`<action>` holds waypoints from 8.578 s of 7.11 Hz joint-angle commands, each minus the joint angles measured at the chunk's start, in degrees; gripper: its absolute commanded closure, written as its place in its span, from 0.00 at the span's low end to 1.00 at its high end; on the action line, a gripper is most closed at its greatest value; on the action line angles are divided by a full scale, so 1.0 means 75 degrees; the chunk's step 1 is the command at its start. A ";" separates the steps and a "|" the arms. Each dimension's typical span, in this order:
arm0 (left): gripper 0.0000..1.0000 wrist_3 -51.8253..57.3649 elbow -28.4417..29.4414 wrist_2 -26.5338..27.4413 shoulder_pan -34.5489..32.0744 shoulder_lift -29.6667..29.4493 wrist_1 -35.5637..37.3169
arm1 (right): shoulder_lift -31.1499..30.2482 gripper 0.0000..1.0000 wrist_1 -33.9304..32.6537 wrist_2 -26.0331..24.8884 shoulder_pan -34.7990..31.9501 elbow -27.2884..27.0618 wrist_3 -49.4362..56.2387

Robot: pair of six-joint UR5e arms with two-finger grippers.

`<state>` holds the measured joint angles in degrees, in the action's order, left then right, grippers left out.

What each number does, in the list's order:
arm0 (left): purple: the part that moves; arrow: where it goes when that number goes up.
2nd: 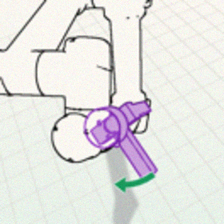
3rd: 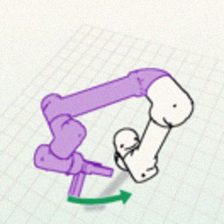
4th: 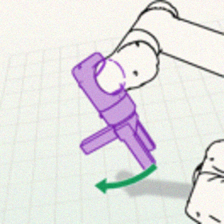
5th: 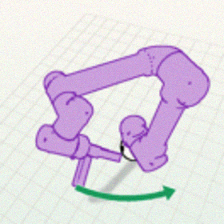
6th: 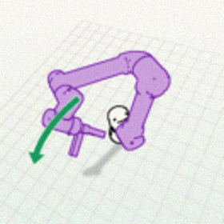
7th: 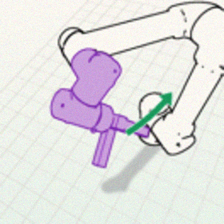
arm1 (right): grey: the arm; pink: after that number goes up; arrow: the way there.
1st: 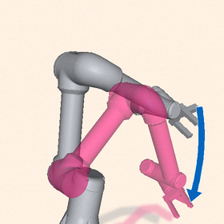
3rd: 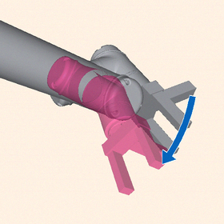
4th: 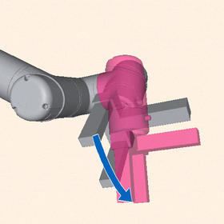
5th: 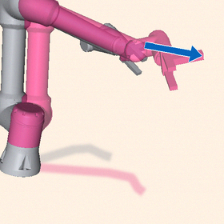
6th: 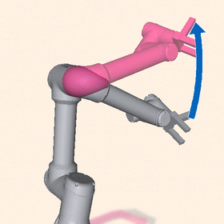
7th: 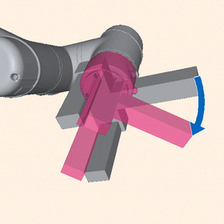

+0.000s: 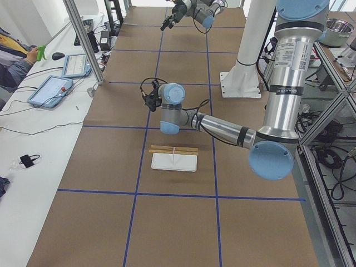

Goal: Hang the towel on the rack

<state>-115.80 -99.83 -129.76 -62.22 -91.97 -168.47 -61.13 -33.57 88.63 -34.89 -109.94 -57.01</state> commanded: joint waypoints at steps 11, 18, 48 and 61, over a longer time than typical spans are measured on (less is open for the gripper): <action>1.00 0.9949 -0.1151 0.1972 -0.1372 0.1587 0.1566 | -0.2501 0.00 -0.0387 -0.0251 -0.1687 0.0174 0.0102; 1.00 1.5397 -0.1116 0.5325 -0.1161 0.1237 0.2189 | -0.2548 0.00 -0.0375 -0.0251 -0.1734 0.0280 -0.0003; 0.02 0.8503 -0.0070 0.3404 -0.1149 0.3848 -0.1729 | -0.2466 0.00 -0.0352 -0.0228 -0.1805 0.0233 -0.0015; 0.02 1.3350 -0.0517 0.0639 -0.3786 0.0965 0.7808 | -0.3565 0.00 -0.1042 0.5254 -0.6984 0.4452 0.6886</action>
<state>-19.03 -103.25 -124.18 -90.38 -84.68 -115.77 -84.66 -40.85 125.30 -86.35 -77.56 -9.88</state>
